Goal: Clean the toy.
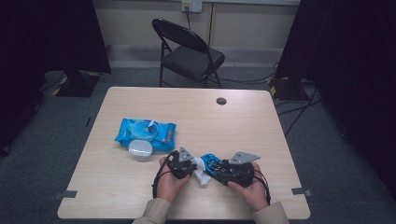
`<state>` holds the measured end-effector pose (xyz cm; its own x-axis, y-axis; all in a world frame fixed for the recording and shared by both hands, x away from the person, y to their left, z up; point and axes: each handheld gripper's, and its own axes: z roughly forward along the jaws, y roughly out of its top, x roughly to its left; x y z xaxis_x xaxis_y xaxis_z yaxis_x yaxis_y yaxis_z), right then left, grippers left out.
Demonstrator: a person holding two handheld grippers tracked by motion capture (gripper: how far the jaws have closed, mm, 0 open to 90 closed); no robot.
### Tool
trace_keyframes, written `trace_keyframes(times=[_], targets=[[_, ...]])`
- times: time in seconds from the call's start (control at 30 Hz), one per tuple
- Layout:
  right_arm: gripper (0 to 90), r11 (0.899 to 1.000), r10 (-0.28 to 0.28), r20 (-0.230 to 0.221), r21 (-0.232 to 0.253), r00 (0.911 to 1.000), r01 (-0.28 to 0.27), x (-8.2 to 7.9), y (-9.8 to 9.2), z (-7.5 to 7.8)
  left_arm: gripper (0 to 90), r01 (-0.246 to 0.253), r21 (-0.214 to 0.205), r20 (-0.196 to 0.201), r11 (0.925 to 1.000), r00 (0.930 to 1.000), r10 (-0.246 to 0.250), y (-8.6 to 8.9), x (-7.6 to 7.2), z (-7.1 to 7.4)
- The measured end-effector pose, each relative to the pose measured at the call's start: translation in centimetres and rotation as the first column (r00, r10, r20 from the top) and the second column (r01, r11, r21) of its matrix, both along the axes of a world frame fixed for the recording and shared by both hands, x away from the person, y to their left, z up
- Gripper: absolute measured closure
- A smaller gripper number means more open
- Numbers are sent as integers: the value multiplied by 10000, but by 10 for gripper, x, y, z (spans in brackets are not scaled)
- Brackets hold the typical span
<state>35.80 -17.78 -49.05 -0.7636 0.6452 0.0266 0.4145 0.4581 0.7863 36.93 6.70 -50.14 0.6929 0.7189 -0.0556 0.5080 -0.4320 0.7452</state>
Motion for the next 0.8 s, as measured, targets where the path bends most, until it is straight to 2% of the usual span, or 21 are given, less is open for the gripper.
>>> trace_keyframes(times=[0.3,0.37,0.8], targets=[[434,10000,-5,-6,-9,10000,5,0,0,0,833,29,-178,-304,9998,9995,-34,-3,-12,1],[433,10000,-8,-4,-14,10000,8,0,0,0,833,130,-88,-280,9999,9995,-132,-4,-15,2],[432,10000,9,34,-16,10000,-9,0,0,0,834,793,-230,-475,9966,9956,-803,-31,-31,2]])
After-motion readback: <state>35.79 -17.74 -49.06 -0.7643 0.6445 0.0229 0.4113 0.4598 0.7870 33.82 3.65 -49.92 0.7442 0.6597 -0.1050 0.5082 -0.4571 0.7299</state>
